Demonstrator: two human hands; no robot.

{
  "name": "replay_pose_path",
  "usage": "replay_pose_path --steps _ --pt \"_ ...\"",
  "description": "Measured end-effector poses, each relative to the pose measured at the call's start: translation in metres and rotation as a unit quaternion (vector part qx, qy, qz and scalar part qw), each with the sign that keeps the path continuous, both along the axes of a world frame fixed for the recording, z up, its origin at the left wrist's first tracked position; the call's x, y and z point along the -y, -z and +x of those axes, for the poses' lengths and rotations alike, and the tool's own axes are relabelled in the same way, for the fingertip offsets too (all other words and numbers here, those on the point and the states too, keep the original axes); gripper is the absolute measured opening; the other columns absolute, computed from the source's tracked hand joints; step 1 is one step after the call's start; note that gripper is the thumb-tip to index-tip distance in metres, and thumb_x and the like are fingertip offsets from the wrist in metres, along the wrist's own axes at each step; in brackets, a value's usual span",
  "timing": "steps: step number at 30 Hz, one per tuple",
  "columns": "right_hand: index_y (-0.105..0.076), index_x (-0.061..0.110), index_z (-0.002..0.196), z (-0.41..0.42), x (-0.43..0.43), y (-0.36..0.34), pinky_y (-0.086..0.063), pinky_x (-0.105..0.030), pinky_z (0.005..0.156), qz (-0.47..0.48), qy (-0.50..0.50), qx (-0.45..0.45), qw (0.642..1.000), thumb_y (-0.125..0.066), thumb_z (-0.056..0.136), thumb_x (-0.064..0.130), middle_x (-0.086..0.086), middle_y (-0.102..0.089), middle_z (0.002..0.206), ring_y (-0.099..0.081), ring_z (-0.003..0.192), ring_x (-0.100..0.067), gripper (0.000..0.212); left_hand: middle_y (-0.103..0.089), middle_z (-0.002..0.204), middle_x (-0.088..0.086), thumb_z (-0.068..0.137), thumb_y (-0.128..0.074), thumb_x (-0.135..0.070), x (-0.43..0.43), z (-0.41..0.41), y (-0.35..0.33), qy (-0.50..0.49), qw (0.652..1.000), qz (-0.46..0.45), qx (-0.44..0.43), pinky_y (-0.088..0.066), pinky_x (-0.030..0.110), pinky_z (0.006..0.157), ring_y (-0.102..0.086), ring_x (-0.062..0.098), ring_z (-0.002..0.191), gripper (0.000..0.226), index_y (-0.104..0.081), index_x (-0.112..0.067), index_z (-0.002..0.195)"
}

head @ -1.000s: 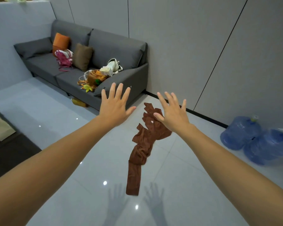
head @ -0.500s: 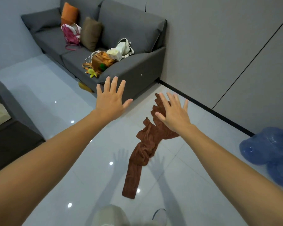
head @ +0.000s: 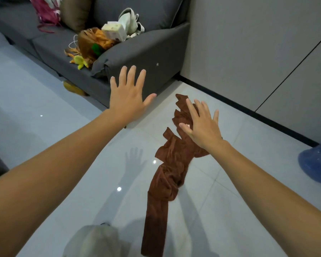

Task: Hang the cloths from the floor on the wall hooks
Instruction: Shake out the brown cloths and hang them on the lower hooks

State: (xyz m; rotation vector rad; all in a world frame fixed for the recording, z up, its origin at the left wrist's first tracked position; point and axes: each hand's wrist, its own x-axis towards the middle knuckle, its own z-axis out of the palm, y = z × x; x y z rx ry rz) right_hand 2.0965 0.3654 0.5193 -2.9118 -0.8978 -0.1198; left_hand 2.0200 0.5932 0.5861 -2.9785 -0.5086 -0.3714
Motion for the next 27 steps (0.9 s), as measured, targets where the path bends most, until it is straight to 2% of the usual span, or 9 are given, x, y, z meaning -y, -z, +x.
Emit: replay_pose_path --steps 5,9,13,20,24,27 --pt "0.004 0.033 0.154 0.017 -0.014 0.151 -0.002 -0.061 0.116 0.013 0.012 -0.008 1.000 -0.034 0.095 0.062 -0.001 -0.002 0.164 0.003 0.151 -0.024 0.076 -0.011 0.160 0.009 0.094 -0.027 -0.064 -0.012 0.023 0.158 0.028 0.999 -0.021 0.020 -0.015 0.056 0.116 -0.005 0.032 0.148 0.075 -0.012 -0.021 0.153" --pt "0.007 0.033 0.154 0.025 -0.016 0.267 -0.004 -0.062 0.116 -0.005 0.016 -0.003 1.000 -0.033 0.095 0.063 -0.002 -0.003 0.164 0.002 0.150 -0.024 0.076 -0.010 0.160 0.007 0.094 -0.027 -0.066 -0.003 0.039 0.285 0.044 0.998 -0.035 -0.012 -0.013 0.056 0.117 -0.003 0.031 0.148 0.075 -0.013 -0.023 0.153" --pt "0.003 0.032 0.154 0.030 -0.012 0.362 -0.005 -0.064 0.115 0.009 0.025 -0.017 1.000 -0.037 0.095 0.060 -0.002 -0.006 0.163 0.000 0.150 -0.024 0.077 -0.009 0.161 0.007 0.093 -0.024 -0.067 0.012 0.056 0.385 0.076 0.996 -0.019 -0.037 -0.011 0.056 0.118 -0.004 0.032 0.148 0.074 -0.012 -0.025 0.153" --pt "0.001 0.031 0.155 0.015 -0.002 0.454 -0.006 -0.063 0.115 0.023 0.063 -0.058 0.996 -0.038 0.096 0.059 -0.004 -0.007 0.163 -0.002 0.150 -0.025 0.076 -0.008 0.161 0.007 0.093 -0.022 -0.068 0.035 0.066 0.495 0.114 0.988 0.003 -0.101 -0.012 0.057 0.117 -0.004 0.033 0.148 0.075 -0.010 -0.026 0.153" --pt "0.003 0.031 0.155 -0.001 0.002 0.481 -0.007 -0.062 0.116 -0.003 0.088 -0.090 0.992 -0.035 0.095 0.062 -0.004 -0.008 0.163 -0.004 0.150 -0.026 0.077 -0.012 0.160 0.010 0.095 -0.024 -0.064 0.042 0.056 0.534 0.150 0.978 0.005 -0.143 -0.018 0.056 0.114 -0.007 0.034 0.147 0.075 -0.010 -0.020 0.153" --pt "0.002 0.031 0.155 -0.007 0.003 0.494 -0.006 -0.060 0.115 -0.002 0.102 -0.119 0.988 -0.034 0.096 0.062 -0.004 -0.008 0.163 -0.006 0.150 -0.026 0.076 -0.018 0.157 0.011 0.096 -0.028 -0.060 0.050 0.050 0.557 0.173 0.969 -0.027 -0.176 -0.023 0.053 0.113 -0.012 0.032 0.146 0.073 -0.012 -0.016 0.152"
